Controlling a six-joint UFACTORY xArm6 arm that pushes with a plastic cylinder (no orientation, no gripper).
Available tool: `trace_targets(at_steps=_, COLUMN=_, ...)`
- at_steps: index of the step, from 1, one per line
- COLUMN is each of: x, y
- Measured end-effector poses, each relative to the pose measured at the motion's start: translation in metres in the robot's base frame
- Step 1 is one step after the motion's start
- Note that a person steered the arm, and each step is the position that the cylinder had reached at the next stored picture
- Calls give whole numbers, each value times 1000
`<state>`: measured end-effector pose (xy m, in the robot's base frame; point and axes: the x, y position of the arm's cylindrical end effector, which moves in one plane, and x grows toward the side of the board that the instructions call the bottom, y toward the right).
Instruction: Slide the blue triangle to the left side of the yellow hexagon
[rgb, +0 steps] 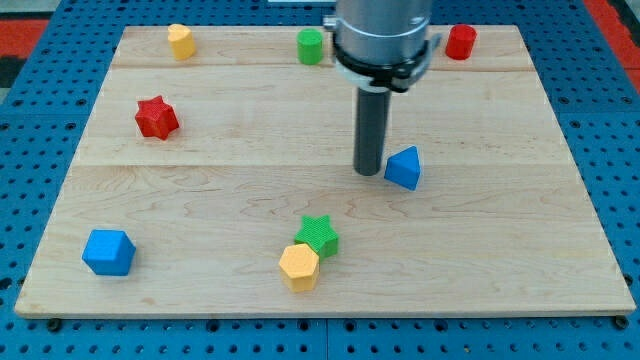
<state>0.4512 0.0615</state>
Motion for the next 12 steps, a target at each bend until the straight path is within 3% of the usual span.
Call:
trace_targets(at_steps=2, x=49, y=14)
trace_targets(at_steps=3, x=23, y=78)
trace_targets(at_steps=4, x=2, y=98)
trace_targets(at_steps=5, x=-1, y=69)
trace_targets(at_steps=7, x=-25, y=-75)
trace_targets(at_steps=11, x=-165, y=-135)
trace_targets(at_steps=12, x=-178, y=-179)
